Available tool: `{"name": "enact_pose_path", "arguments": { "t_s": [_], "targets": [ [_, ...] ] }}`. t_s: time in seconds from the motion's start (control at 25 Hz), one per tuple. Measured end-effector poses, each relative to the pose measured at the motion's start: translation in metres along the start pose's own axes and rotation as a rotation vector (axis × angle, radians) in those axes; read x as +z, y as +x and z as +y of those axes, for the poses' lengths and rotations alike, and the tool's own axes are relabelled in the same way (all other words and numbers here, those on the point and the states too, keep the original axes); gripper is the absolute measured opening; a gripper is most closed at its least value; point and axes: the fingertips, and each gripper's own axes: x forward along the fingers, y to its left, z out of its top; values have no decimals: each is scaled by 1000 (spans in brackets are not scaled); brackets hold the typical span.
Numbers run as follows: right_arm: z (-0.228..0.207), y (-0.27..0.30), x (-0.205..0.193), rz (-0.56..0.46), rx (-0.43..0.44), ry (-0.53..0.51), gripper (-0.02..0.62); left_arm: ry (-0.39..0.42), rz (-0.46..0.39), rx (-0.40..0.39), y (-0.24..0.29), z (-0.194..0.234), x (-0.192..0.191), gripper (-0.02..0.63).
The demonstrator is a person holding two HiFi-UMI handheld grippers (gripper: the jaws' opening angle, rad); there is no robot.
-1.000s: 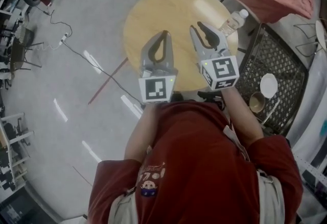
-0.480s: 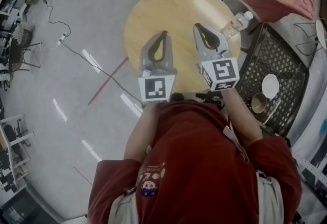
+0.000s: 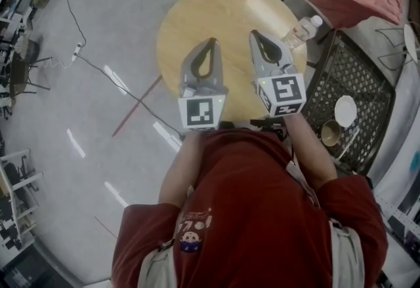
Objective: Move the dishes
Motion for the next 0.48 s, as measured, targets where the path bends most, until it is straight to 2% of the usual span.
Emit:
{"name": "enact_pose_path", "arguments": {
  "t_s": [0.48],
  "targets": [
    [-6, 2, 2, 8, -11, 3, 2, -4, 0, -3, 5, -1, 3, 6]
  ]
}}
